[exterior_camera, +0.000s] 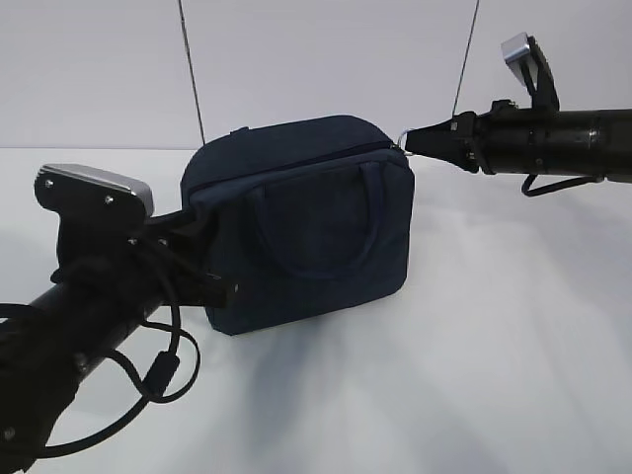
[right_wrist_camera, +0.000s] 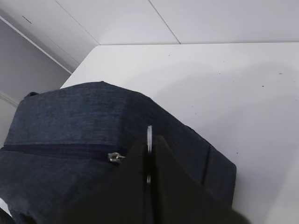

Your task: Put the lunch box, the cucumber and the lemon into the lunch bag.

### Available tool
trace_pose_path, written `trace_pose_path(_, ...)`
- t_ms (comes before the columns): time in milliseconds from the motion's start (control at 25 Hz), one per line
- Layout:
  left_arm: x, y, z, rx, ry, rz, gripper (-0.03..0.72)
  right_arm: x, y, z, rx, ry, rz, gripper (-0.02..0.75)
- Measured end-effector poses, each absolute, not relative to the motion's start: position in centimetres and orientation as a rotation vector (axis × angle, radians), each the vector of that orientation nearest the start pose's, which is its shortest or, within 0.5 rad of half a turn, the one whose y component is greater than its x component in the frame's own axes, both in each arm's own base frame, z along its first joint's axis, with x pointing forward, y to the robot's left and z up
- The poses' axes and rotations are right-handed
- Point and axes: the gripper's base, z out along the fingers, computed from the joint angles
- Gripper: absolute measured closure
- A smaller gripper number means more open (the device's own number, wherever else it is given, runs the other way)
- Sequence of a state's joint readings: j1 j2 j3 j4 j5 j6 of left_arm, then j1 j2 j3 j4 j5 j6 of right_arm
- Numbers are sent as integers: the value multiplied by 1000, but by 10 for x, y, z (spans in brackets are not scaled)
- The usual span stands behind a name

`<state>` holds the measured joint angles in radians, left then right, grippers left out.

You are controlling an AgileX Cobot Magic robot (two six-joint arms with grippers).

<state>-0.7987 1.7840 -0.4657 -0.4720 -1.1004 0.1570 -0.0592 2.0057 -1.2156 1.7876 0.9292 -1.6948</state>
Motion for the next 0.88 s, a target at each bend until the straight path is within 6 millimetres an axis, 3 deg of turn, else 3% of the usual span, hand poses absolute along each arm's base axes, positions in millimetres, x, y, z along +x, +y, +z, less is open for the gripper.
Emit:
trace_pose_path(200,221,-180,164,345,1650,-326,293,415,47,194,-308,1929,998,717)
trace_pose_path(280,220,-179,169,341,1671,-341,248,415,47,194,-308,1929,998,717)
trace_pose_path(520,207,-175,186,379,1807,-411,222,415,47,194,-307,1930,996,717)
trace_pose_path(760,188,-169,229,433,1814,-520,223,415,47,194,-307,1930,996,717)
trace_pose_path(880,186,-179,254,597,1829,-516,223,415,47,194,-307,1930,996,717)
